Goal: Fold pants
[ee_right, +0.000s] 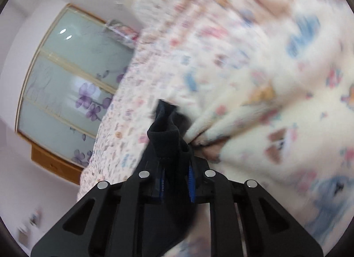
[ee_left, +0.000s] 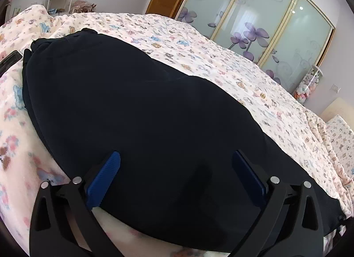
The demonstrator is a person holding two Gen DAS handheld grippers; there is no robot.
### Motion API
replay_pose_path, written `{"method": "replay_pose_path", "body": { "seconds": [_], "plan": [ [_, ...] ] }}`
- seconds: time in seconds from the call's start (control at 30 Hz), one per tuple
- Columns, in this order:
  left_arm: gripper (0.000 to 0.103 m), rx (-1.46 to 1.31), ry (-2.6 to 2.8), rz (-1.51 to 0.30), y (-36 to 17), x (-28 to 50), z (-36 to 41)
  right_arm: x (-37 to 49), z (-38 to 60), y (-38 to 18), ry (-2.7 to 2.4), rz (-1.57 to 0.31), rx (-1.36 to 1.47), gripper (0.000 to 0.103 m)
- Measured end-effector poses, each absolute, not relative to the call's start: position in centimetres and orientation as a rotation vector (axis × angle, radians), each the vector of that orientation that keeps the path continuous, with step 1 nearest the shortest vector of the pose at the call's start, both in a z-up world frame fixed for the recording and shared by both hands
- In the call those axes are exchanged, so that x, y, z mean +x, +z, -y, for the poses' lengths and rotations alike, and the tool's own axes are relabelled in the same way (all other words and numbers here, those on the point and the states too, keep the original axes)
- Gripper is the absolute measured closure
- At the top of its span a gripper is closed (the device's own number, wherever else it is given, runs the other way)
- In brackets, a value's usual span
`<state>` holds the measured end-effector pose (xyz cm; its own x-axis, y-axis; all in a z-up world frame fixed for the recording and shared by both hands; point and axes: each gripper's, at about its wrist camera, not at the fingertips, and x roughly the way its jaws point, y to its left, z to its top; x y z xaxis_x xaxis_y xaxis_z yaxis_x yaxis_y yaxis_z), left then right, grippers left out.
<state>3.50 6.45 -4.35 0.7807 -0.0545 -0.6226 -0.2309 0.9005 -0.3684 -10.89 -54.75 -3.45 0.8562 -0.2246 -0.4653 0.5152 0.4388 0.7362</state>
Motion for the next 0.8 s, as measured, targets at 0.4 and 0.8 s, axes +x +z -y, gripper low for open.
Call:
{"method": "replay_pose_path", "body": {
  "seconds": [0.4, 0.8],
  "plan": [
    [0.002, -0.438, 0.108, -0.687, -4.6, 3.7, -6.6, -7.1, 42.6, 4.2, -0.267, -0.2, 0.622, 0.088],
    [0.002, -0.449, 0.109, -0.68, -4.7, 3.6, -6.3, 4.5, 27.1, -6.7, 0.262, -0.779, 0.729, 0.088]
  ]
}}
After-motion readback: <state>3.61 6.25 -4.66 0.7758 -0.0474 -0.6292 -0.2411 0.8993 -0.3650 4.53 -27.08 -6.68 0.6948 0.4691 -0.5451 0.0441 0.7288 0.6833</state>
